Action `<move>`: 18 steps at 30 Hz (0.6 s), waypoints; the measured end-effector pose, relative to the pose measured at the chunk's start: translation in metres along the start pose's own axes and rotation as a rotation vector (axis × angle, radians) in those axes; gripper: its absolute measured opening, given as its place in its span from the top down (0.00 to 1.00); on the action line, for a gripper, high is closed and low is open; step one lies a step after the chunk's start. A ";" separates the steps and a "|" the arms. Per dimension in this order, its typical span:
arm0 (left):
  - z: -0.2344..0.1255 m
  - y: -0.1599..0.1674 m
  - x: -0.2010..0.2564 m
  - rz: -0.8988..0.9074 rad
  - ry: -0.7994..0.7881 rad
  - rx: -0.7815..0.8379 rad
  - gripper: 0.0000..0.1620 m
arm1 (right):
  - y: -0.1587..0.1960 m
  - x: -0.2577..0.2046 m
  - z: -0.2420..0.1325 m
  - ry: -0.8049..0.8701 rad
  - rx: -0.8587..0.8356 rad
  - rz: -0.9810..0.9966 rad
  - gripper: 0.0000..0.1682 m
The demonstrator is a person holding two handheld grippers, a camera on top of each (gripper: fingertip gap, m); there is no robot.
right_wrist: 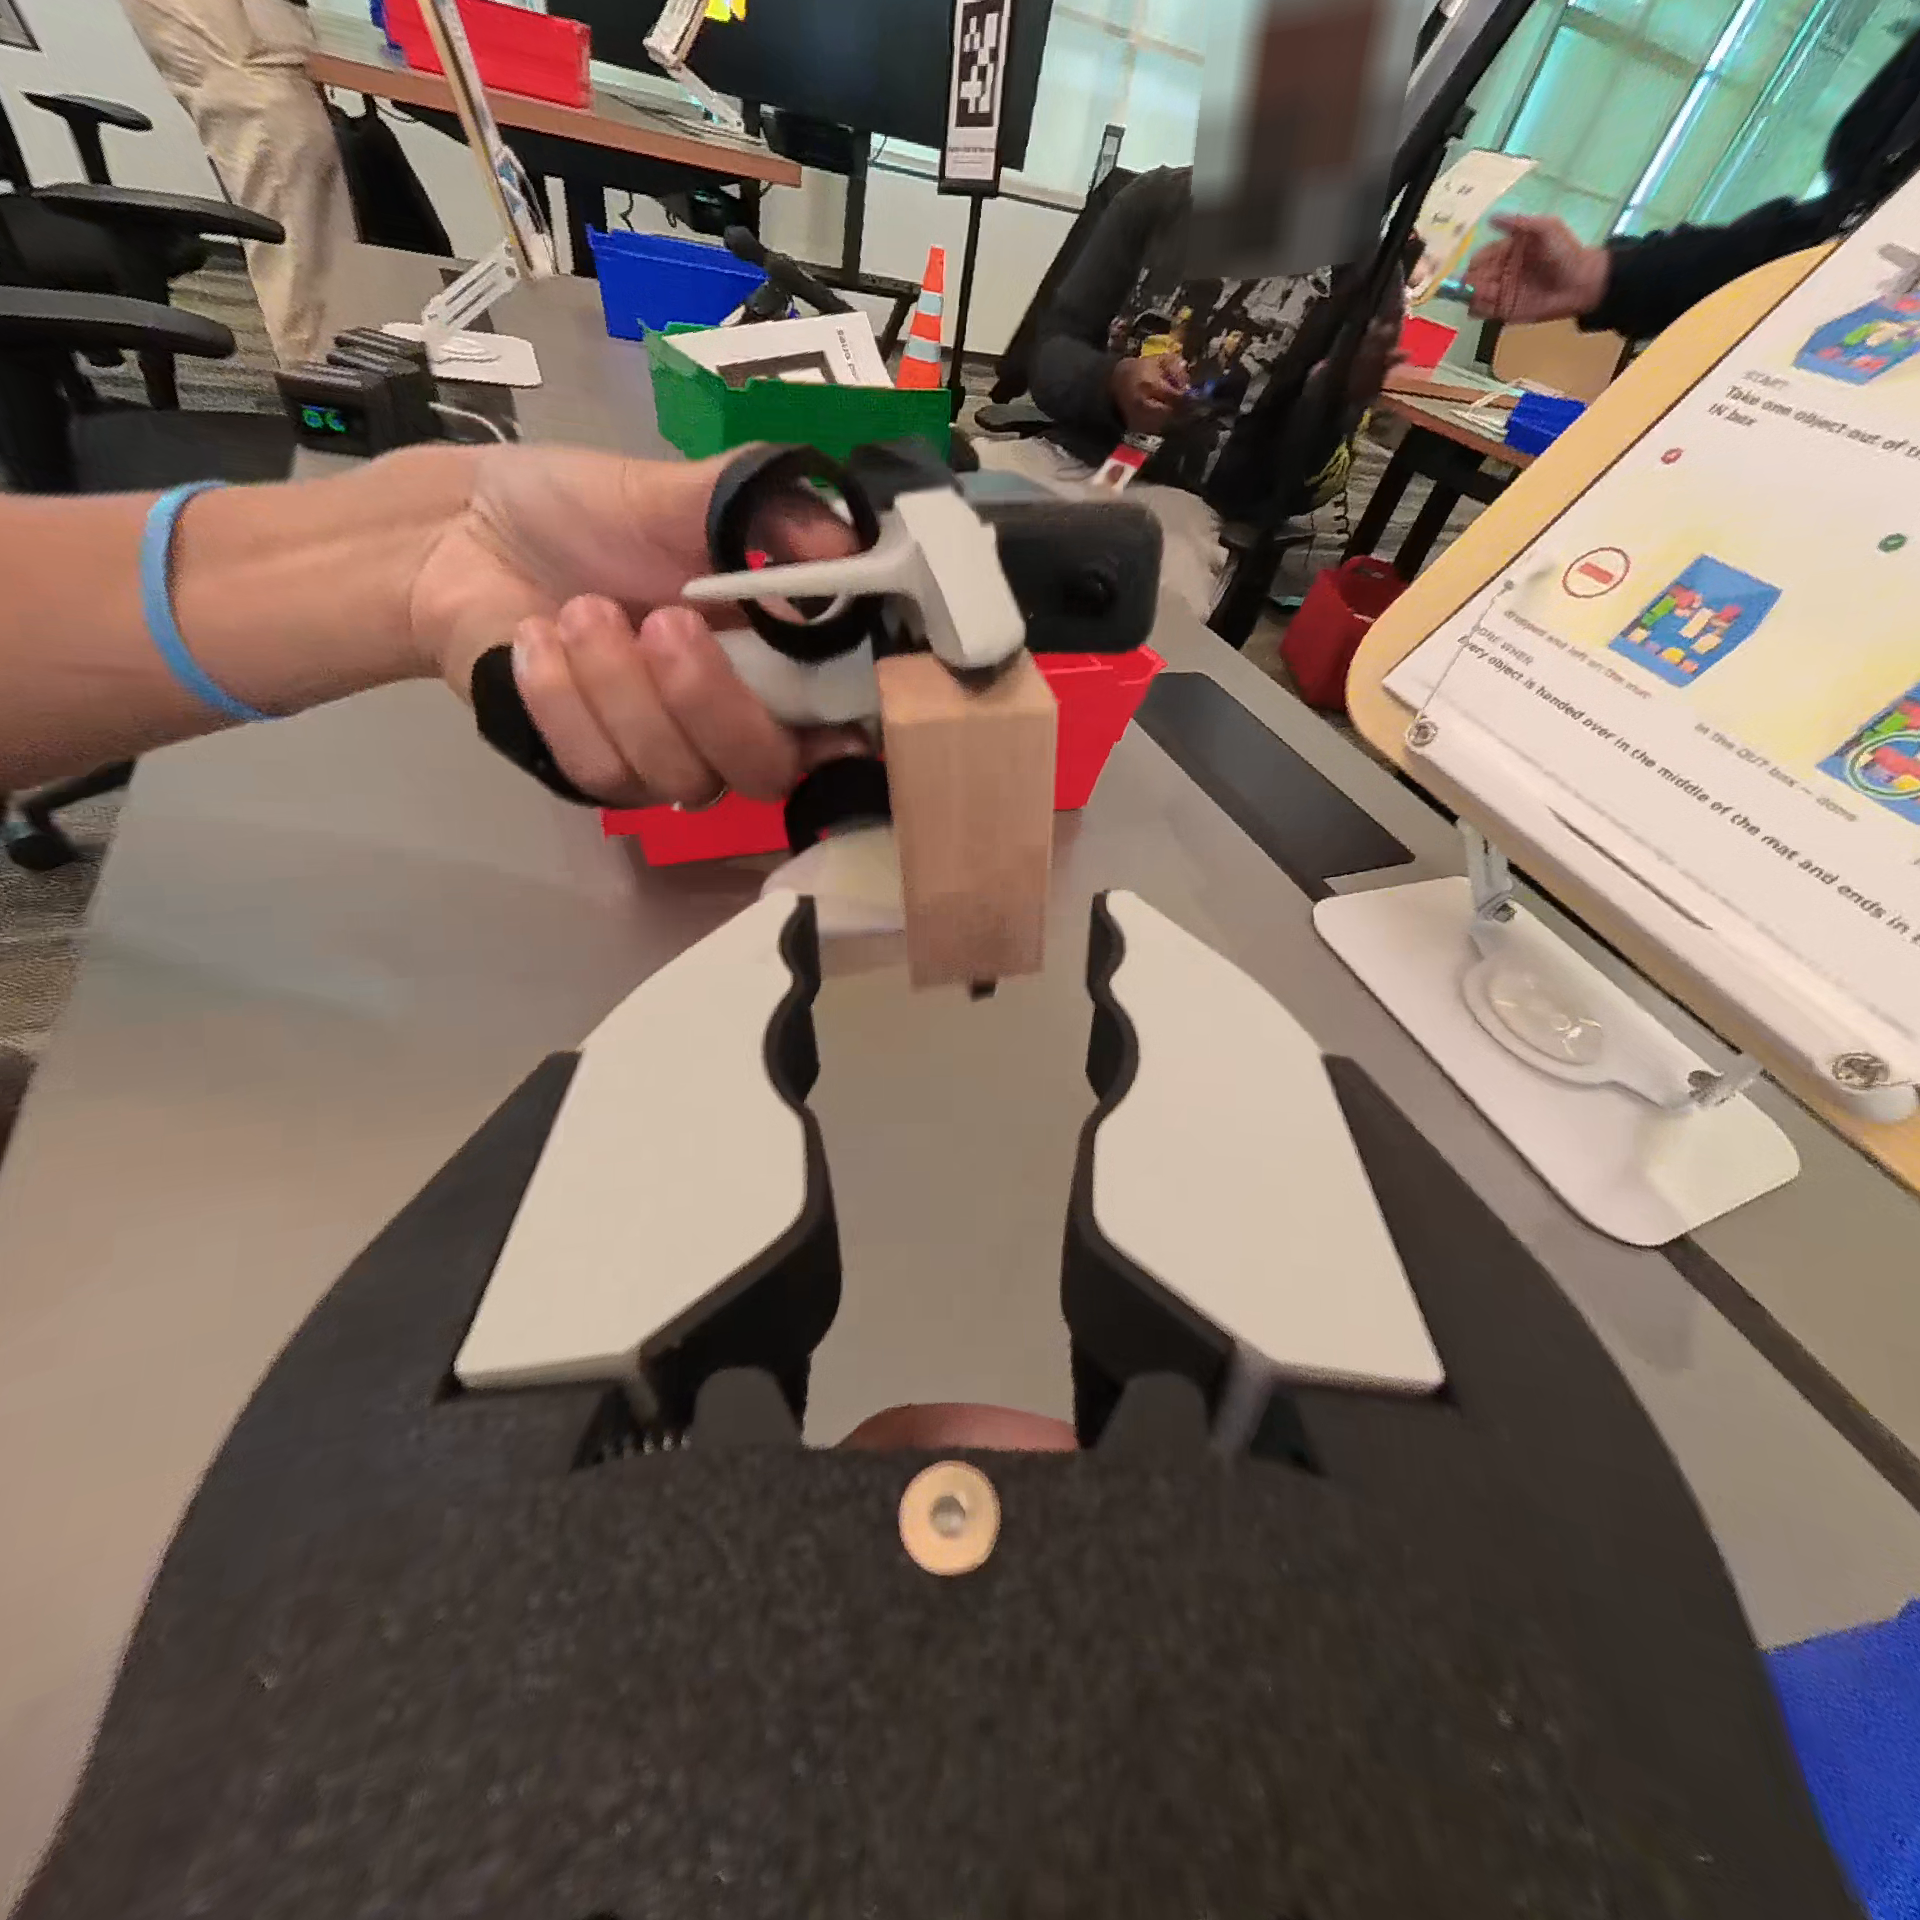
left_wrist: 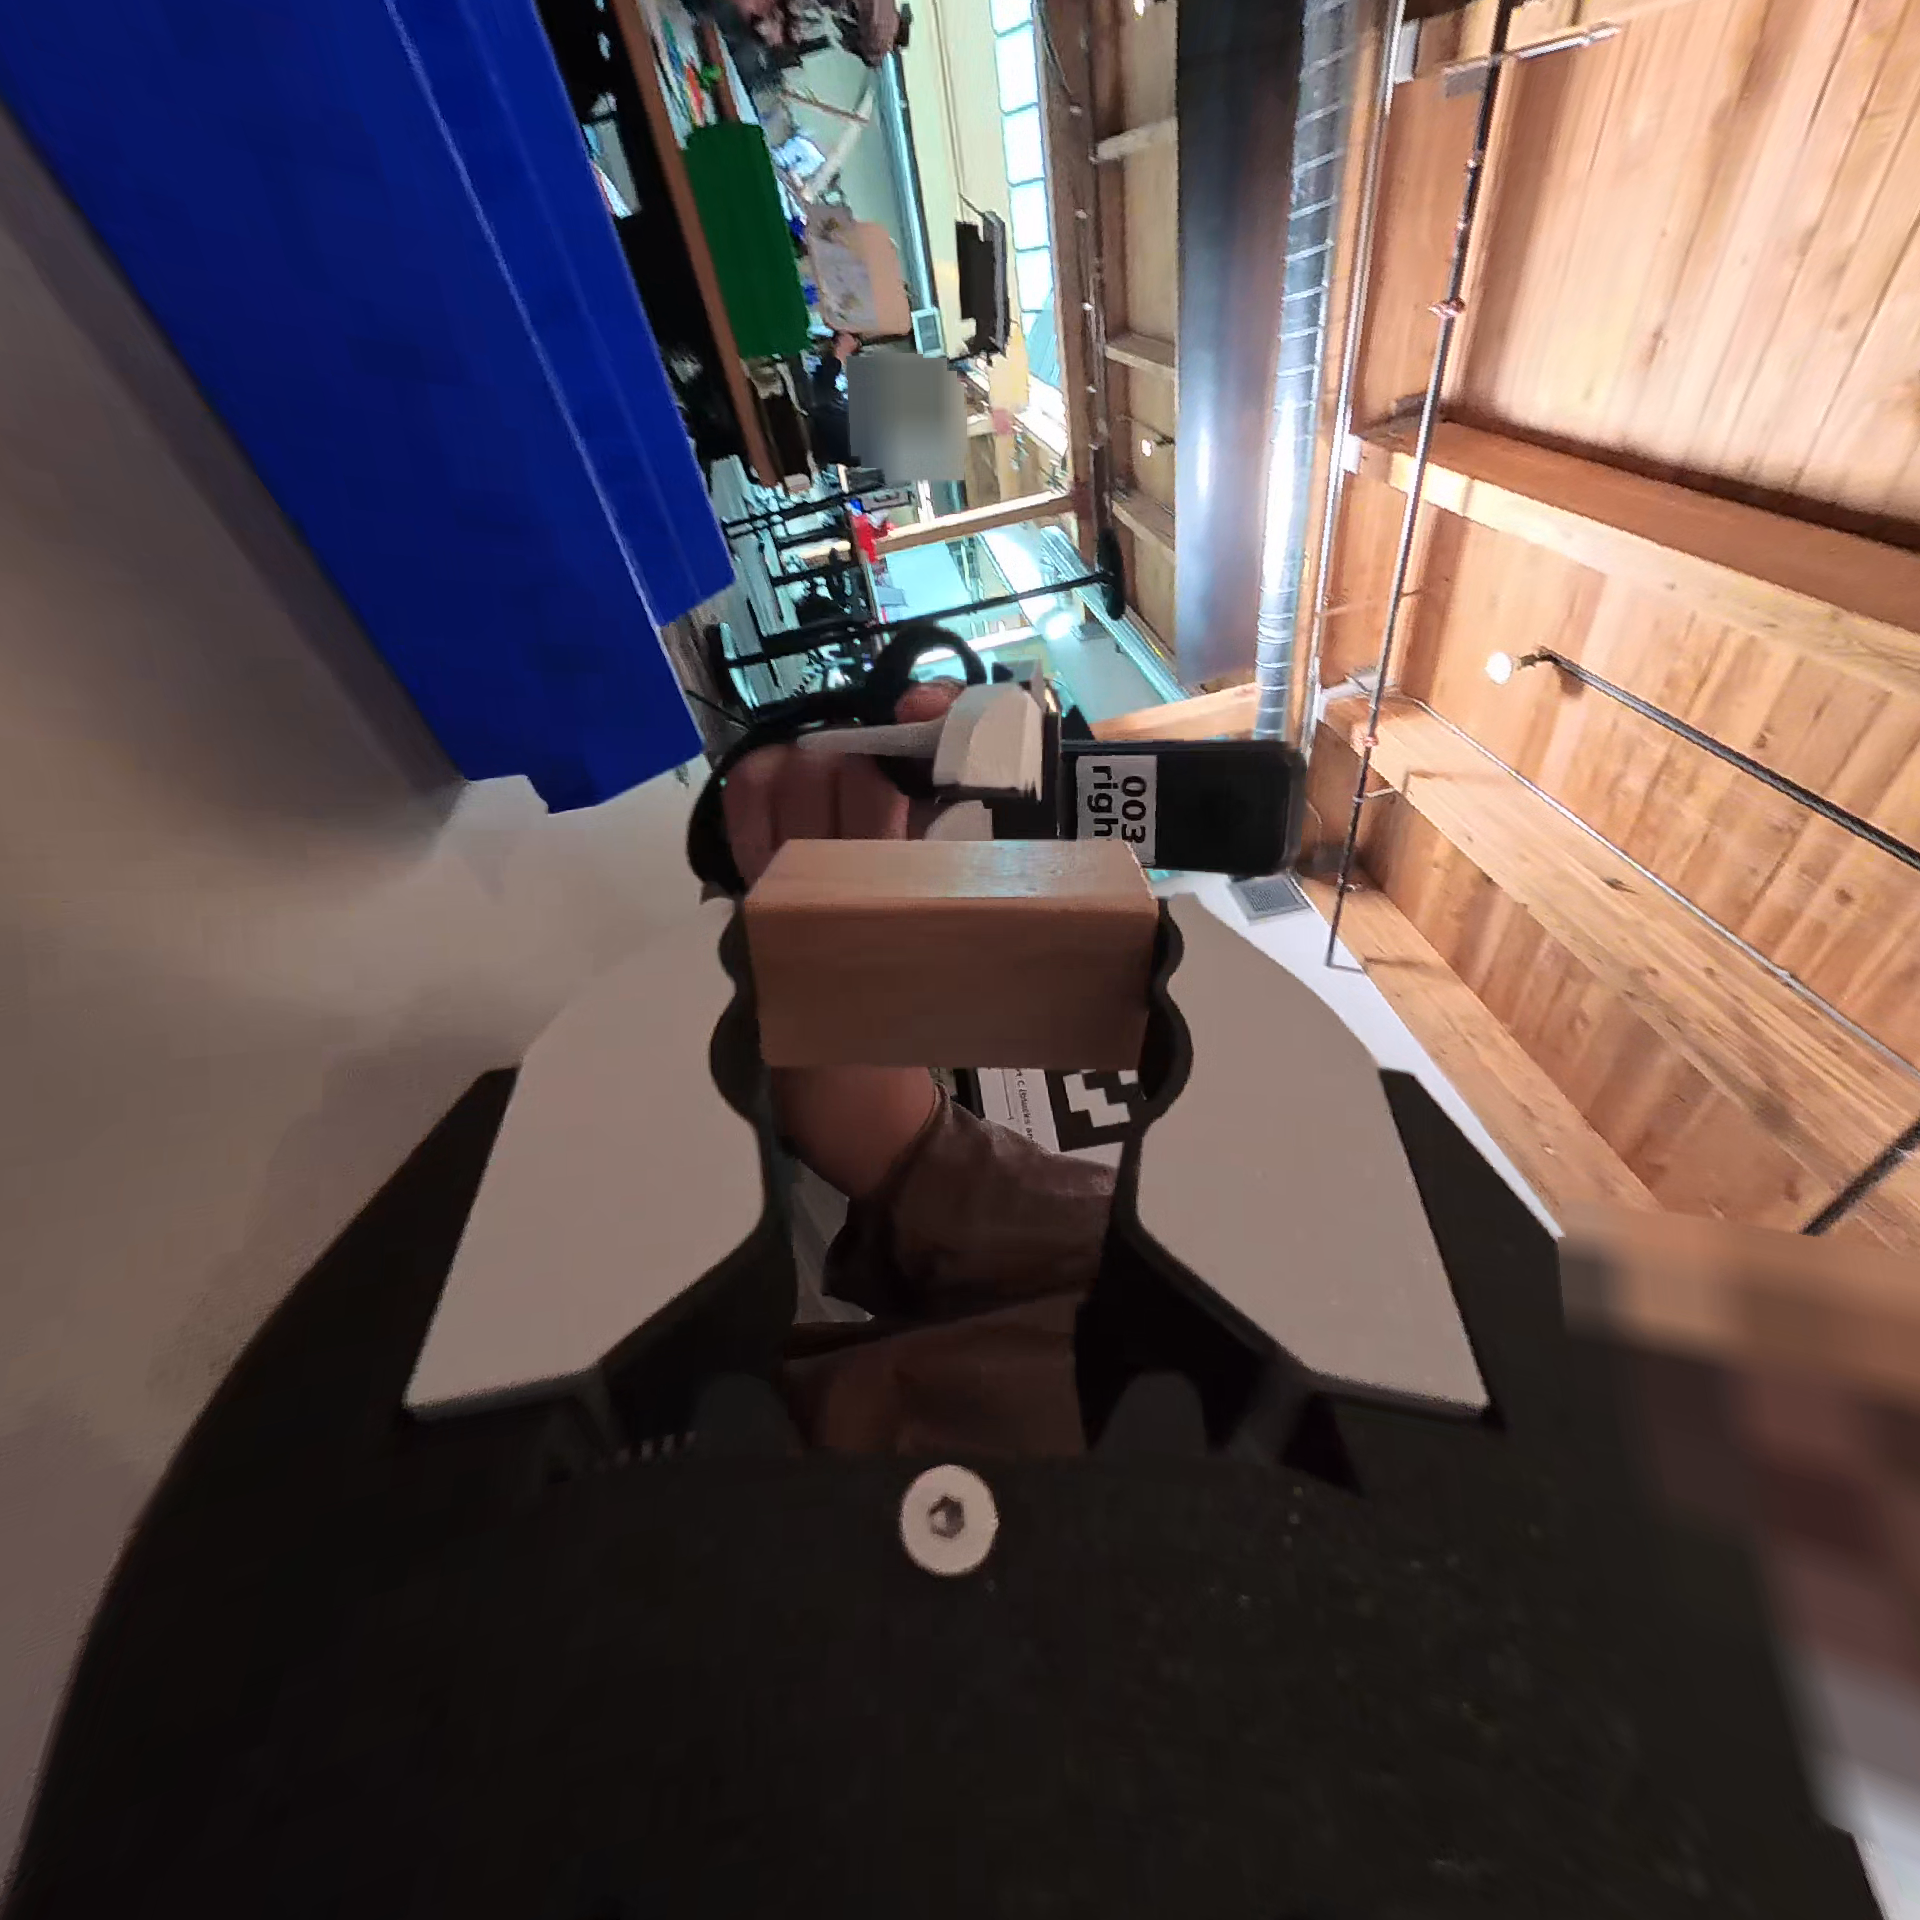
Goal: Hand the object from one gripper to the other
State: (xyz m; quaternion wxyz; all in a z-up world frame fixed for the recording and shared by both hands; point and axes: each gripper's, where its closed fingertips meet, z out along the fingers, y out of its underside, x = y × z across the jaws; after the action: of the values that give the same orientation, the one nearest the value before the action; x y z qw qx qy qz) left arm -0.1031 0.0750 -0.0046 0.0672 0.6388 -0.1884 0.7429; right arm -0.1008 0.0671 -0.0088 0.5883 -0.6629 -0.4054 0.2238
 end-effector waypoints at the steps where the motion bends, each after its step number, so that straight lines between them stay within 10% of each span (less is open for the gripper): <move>1: 0.008 0.001 0.000 -0.006 0.016 -0.013 0.56 | -0.001 0.004 0.001 0.012 0.010 -0.007 0.71; 12: 0.028 0.022 0.008 0.087 0.070 -0.054 0.53 | 0.001 0.000 -0.015 -0.063 0.056 0.001 0.81; 18: -0.010 0.140 0.001 0.382 -0.164 -0.022 0.53 | -0.043 0.061 -0.101 0.184 0.058 0.054 0.81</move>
State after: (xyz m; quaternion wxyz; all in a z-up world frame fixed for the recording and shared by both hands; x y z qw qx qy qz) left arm -0.1601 -0.0500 -0.0319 -0.0837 0.6490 -0.3190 0.6856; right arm 0.0002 0.0546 0.0642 0.6358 -0.6740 -0.3250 0.1892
